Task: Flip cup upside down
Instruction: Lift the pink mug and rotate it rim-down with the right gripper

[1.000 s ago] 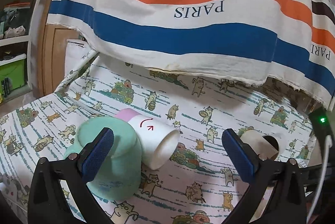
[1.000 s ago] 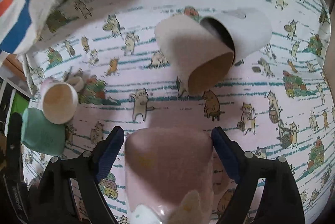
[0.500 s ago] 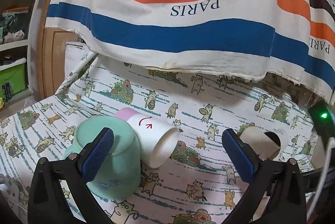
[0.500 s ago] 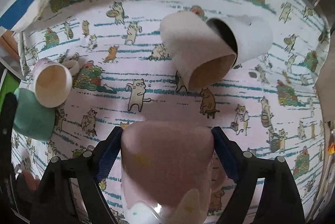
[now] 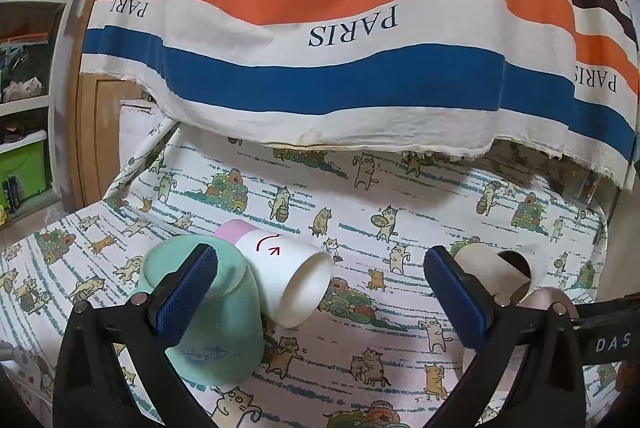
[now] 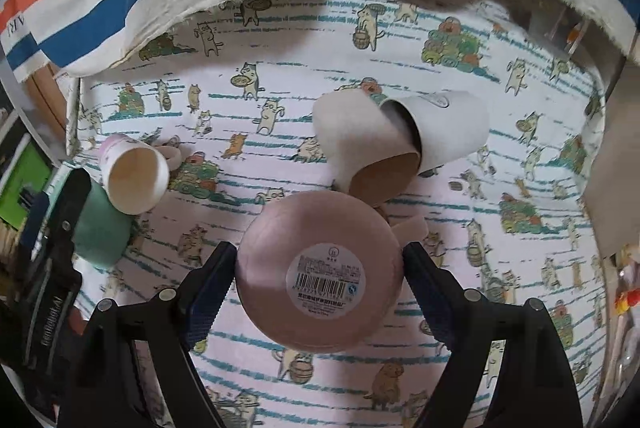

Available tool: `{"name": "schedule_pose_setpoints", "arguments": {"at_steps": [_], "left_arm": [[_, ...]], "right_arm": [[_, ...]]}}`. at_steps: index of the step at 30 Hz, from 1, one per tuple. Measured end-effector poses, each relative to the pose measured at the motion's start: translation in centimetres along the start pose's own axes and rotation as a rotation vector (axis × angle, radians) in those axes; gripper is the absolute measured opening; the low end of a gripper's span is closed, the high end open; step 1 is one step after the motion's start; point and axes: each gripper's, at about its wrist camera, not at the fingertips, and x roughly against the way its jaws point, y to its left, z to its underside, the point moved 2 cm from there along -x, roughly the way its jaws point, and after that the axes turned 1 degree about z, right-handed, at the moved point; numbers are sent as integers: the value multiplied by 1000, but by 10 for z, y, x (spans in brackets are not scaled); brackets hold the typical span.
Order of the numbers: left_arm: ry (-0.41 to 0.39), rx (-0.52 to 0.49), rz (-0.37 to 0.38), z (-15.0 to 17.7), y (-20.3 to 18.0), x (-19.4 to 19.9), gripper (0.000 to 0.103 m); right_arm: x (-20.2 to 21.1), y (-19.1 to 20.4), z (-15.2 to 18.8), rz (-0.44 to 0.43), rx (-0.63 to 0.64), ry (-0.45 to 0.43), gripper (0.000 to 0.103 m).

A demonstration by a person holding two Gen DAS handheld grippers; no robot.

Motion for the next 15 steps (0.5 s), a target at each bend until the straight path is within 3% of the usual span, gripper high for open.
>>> {"name": "schedule_pose_setpoints", "arguments": {"at_steps": [15], "left_arm": [[-9, -20, 12, 2, -5, 1, 103]], "right_arm": [[0, -5, 4, -73, -25, 19, 86]]}}
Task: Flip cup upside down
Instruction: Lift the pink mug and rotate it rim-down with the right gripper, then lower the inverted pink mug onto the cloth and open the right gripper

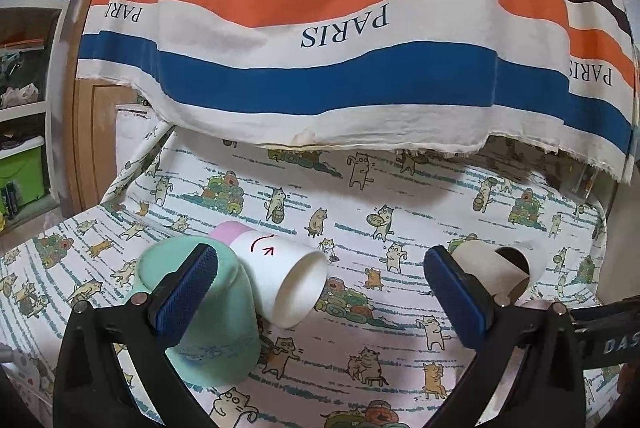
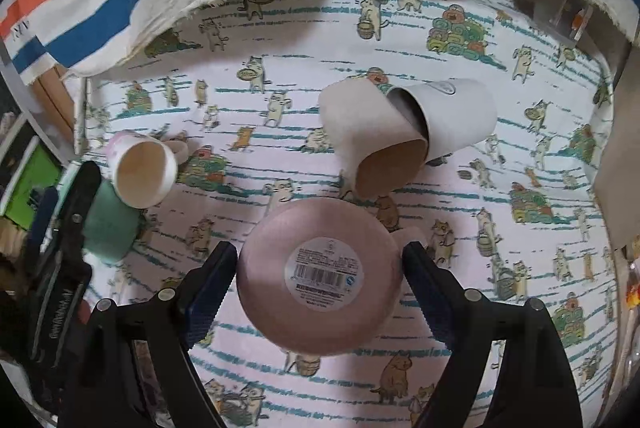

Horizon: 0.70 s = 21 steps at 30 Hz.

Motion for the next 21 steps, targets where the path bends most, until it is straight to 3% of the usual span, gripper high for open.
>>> {"name": "schedule_pose_setpoints", "arguments": {"at_steps": [5, 9, 15, 18, 21], "left_arm": [[-29, -17, -8, -3, -1, 6, 103], [-86, -39, 26, -9, -5, 19, 103], [-218, -73, 98, -24, -10, 48, 103], [-241, -114, 125, -28, -14, 60, 103], [-244, -168, 181, -28, -20, 72, 103]], "right_arm": [[24, -3, -1, -29, -11, -60, 86], [48, -11, 0, -76, -29, -132, 86], [88, -27, 18, -21, -14, -390, 91], [102, -35, 28, 23, -7, -526, 102], [114, -39, 39, 95, 21, -670, 102]]}}
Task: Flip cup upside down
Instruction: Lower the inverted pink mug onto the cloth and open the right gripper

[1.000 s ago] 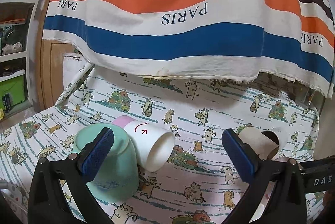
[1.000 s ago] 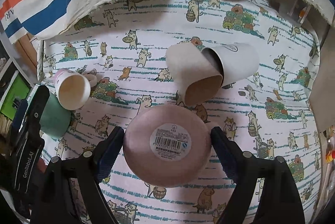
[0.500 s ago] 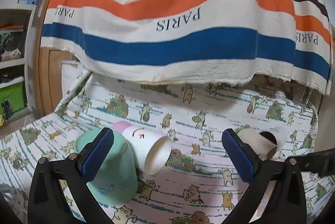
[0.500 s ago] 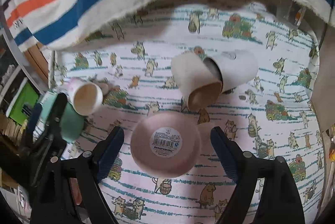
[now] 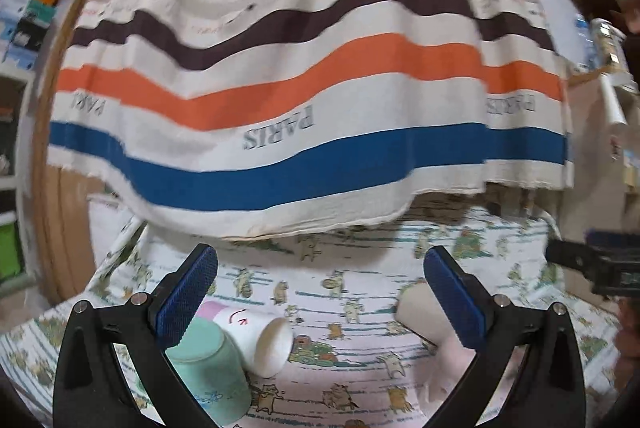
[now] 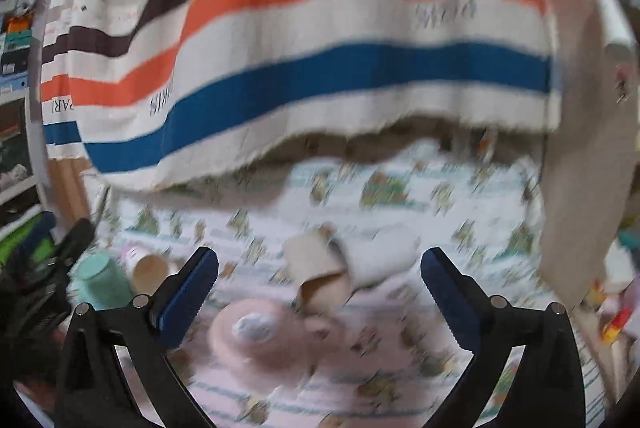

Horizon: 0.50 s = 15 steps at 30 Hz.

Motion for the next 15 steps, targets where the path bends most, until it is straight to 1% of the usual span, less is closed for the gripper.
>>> {"name": "schedule_pose_setpoints", "arguments": {"at_steps": [1, 3, 4, 6, 8, 12, 15], "left_arm": [[1, -15, 14, -1, -2, 4, 103], [6, -32, 38, 0, -4, 10, 103], [8, -36, 50, 2, -5, 12, 103], [8, -40, 62, 6, -6, 17, 103], [15, -42, 78, 10, -7, 18, 103], [39, 9, 78, 17, 2, 17, 103], [53, -13, 73, 25, 0, 16, 103]], "right_arm": [[7, -1, 2, 20, 27, -65, 102], [14, 0, 5, 42, 57, -138, 102], [17, 0, 8, 35, 60, -160, 102], [20, -2, 13, 20, 56, -177, 102], [22, -4, 19, 30, 37, -185, 102], [29, -5, 32, 40, 19, -198, 102], [28, -2, 43, 56, 42, -203, 102]]}}
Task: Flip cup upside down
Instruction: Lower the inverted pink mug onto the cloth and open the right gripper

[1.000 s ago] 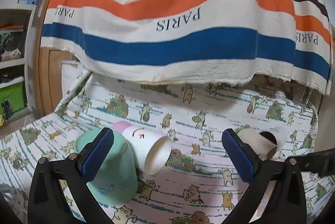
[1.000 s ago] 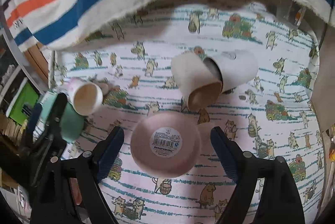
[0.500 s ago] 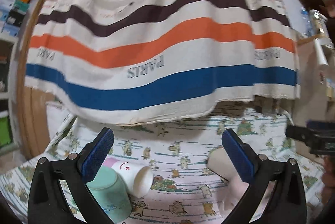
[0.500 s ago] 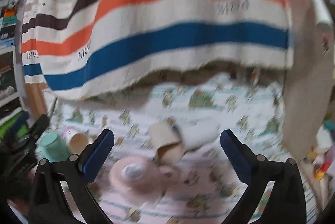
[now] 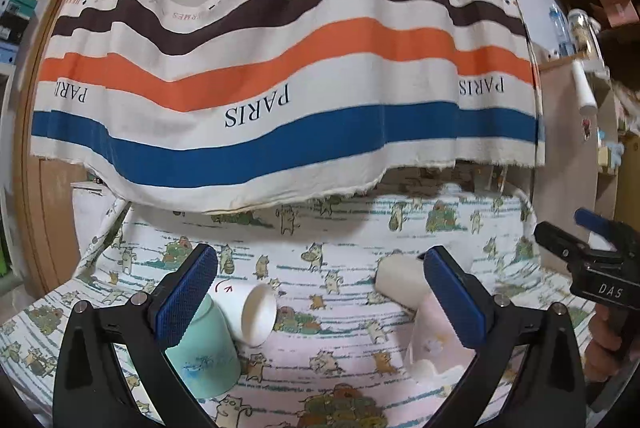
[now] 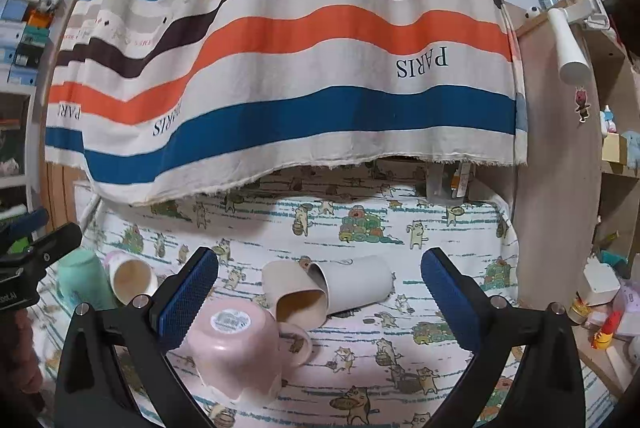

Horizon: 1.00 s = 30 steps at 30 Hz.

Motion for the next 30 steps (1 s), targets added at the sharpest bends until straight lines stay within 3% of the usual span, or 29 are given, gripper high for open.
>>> {"name": "schedule_pose_setpoints", "arguments": {"at_steps": [6, 13, 20, 23, 30], "left_arm": [[29, 8, -11, 10, 2, -6, 103], [48, -4, -20, 19, -3, -12, 103], [173, 12, 2, 27, -3, -32, 103], [217, 3, 8, 32, -6, -39, 103], [218, -21, 4, 33, -11, -39, 103]], "right_arm": [[-7, -2, 21, -8, -34, 41, 102], [-14, 8, 33, -25, 9, 80, 102], [-35, 6, 41, -49, -27, 198, 102], [-36, 3, 43, -29, -38, 202, 102], [-34, 5, 44, -27, -28, 194, 102]]}}
